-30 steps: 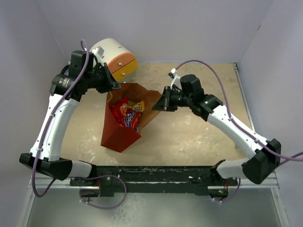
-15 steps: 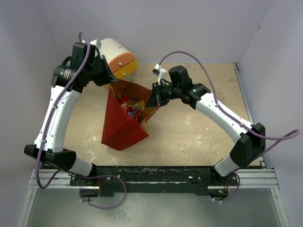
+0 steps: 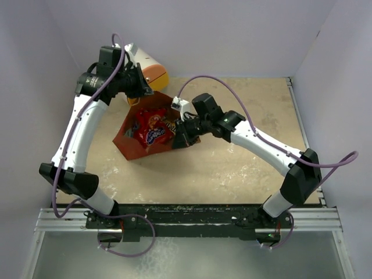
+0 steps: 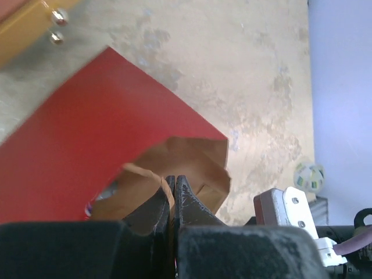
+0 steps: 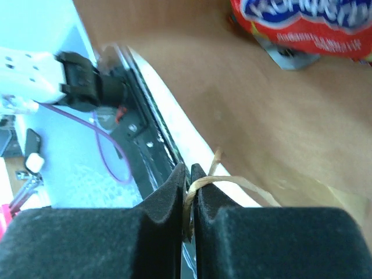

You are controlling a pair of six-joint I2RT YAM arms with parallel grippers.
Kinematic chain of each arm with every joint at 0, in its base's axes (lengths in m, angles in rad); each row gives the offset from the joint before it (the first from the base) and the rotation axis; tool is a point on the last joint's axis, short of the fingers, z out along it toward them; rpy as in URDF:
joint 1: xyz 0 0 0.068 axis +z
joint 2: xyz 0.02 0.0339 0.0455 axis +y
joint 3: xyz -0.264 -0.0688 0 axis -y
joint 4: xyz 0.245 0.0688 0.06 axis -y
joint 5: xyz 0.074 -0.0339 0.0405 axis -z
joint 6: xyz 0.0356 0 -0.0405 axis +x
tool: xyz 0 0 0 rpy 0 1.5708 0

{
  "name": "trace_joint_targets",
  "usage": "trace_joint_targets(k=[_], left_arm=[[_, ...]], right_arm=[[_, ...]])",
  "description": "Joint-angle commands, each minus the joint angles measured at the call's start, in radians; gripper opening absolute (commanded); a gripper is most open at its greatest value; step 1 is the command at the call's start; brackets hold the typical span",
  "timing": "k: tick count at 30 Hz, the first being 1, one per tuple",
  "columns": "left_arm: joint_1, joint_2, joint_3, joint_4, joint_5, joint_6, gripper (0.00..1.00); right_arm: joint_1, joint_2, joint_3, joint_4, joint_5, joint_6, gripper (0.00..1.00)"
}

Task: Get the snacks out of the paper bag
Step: Adjust the paper bag at the center of the board.

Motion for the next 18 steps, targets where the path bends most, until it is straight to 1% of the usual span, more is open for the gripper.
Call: trace_joint_targets(k=[1, 3, 6, 9, 12, 15, 18], left_arm=[[0.0, -0.094, -0.184, 0.22, 0.156, -0.097, 0.0], [0.001, -0.14, -0.252, 0.26, 0.174, -0.126, 0.0], [0.0, -0.189, -0.31, 0.303, 0.208, -0.153, 0.0], [0.001, -0.2, -0.305, 0.307, 0.244, -0.155, 0.0], [0.0, -0.205, -0.296, 0.323, 0.275, -0.165, 0.0], [0.0, -0.219, -0.308, 0.349, 0.295, -0.178, 0.0], [0.001, -0.23, -0.327, 0.359, 0.306, -0.177, 0.0]], right_arm=[[-0.007, -0.069, -0.059, -0.127, 0.068, -0.13, 0.12], [-0.008, -0.101, -0.099, -0.15, 0.095, -0.138, 0.14], [-0.007, -0.168, -0.15, -0.159, 0.126, -0.138, 0.2], [-0.007, -0.21, -0.169, -0.175, 0.149, -0.134, 0.28], [-0.008, -0.232, -0.143, -0.237, 0.199, -0.137, 0.36], [-0.008, -0.264, -0.12, -0.288, 0.288, -0.145, 0.47], [-0.007, -0.307, -0.098, -0.315, 0.385, -0.144, 0.62]])
